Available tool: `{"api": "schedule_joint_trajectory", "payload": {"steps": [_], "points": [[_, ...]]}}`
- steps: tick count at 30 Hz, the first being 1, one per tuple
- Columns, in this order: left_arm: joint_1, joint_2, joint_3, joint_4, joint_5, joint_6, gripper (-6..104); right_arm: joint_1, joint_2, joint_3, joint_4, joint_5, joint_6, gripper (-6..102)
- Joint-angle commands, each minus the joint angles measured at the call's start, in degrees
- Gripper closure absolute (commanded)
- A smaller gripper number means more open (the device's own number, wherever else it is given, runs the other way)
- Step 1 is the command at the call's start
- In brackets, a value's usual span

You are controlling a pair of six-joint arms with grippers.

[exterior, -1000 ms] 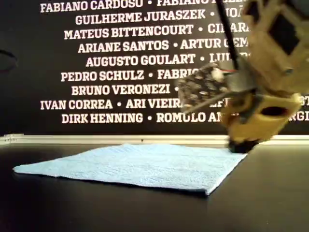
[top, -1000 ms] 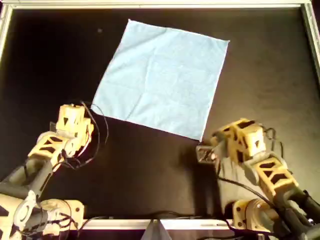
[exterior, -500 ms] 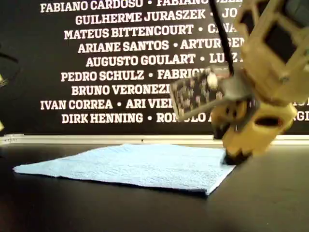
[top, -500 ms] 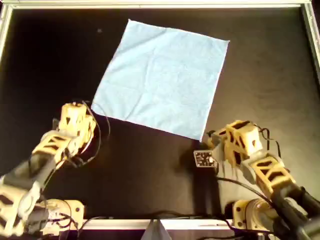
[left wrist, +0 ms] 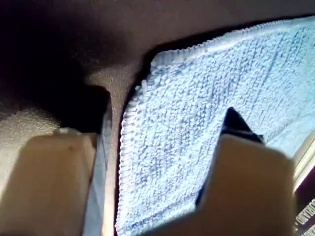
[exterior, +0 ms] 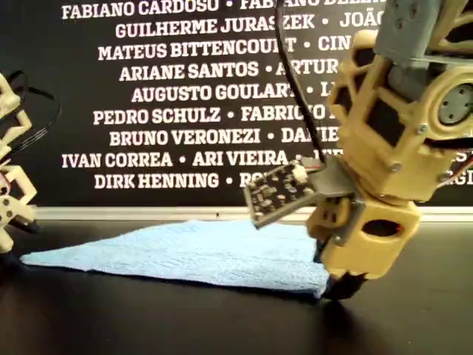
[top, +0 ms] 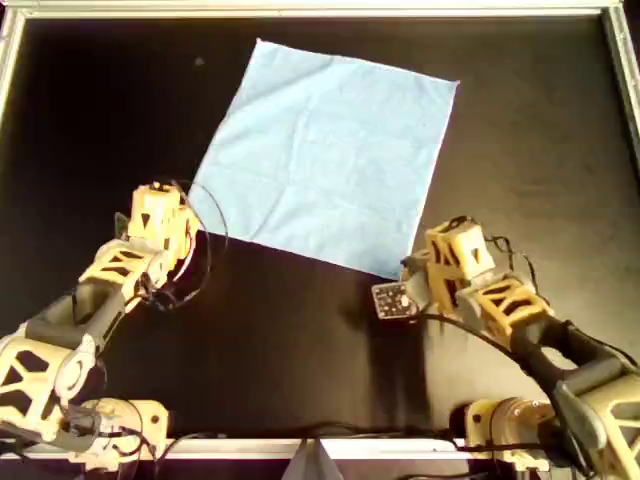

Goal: Fold a cloth

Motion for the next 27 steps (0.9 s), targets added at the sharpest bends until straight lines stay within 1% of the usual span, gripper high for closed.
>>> {"api": "schedule_joint_trajectory", "payload": {"steps": [1,14,16,18,20,23,25,27], "points": [[-0.35,-0.18,-0.79,-0.44,0.35,0.18,18,2.2,0.26,-3.25,-0.62,-0.7,0.79,23],[-0.35,-6.68,-7.21,-0.18,0.35,0.18,19,2.55,-4.48,-8.09,-0.62,-0.62,0.97,24],[-0.35,-6.68,-6.86,-0.09,0.35,0.18,19,2.46,-4.57,-8.26,-0.62,-0.53,1.93,24],[-0.35,-6.42,-6.68,-0.09,0.35,0.18,19,2.11,-4.66,-8.35,-0.62,-0.53,3.6,24],[-0.35,-6.42,-6.68,-0.09,0.35,0.18,19,1.93,-4.66,-8.44,-0.62,-0.53,4.75,24],[-0.35,-6.15,-6.42,0.0,0.62,0.18,25,1.93,-5.36,-8.35,-0.62,-0.53,5.01,24],[-0.35,-5.89,-6.42,0.0,1.14,0.26,33,1.93,-5.45,-8.44,-0.62,-0.53,5.01,24],[-0.35,-5.8,-6.5,-0.09,1.41,0.26,44,1.93,-5.45,-8.44,-0.62,-0.53,5.01,25]]}}
